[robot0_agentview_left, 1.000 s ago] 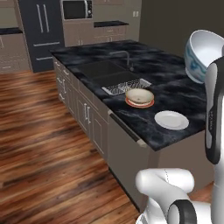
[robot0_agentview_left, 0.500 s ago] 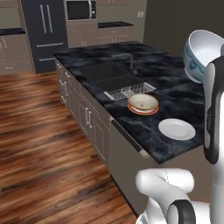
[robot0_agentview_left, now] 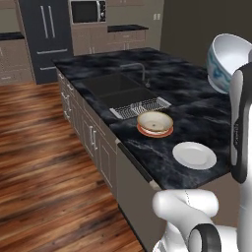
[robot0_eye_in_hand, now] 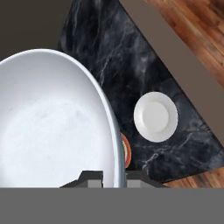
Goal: Move the bowls from the cabinet to the plates on the dining table.
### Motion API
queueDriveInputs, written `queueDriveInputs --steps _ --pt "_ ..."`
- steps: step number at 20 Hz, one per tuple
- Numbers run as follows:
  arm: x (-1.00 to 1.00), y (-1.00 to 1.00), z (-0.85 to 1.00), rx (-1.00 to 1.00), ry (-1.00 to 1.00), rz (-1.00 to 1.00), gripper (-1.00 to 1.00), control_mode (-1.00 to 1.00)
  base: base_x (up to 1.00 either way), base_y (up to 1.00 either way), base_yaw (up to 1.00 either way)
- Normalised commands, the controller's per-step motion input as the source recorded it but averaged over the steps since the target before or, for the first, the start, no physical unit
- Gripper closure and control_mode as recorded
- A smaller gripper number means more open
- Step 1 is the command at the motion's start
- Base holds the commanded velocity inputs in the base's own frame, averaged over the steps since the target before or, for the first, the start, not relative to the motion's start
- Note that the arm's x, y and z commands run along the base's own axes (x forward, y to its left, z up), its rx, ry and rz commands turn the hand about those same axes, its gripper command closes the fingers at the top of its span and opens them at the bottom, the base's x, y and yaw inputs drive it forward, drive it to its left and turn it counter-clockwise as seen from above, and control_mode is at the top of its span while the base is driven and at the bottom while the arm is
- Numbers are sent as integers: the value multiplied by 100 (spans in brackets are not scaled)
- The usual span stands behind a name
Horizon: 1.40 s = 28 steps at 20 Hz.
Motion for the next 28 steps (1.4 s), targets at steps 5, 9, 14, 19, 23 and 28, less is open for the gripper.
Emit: queueDriveInputs --steps 5,9,14,19,23,28 --pt "0 0 0 0 0 0 100 100 36 -20 0" --pt "0 0 0 0 0 0 100 100 29 -18 0" --pt "3 -13 -14 2 16 0 100 -100 4 -3 0" --pt "1 -8 -16 1 20 2 100 -100 0 0 0" --pt "4 -1 -18 -4 12 11 100 -100 0 0 0" --pt "2 -1 -18 -6 1 17 100 -100 0 0 0"
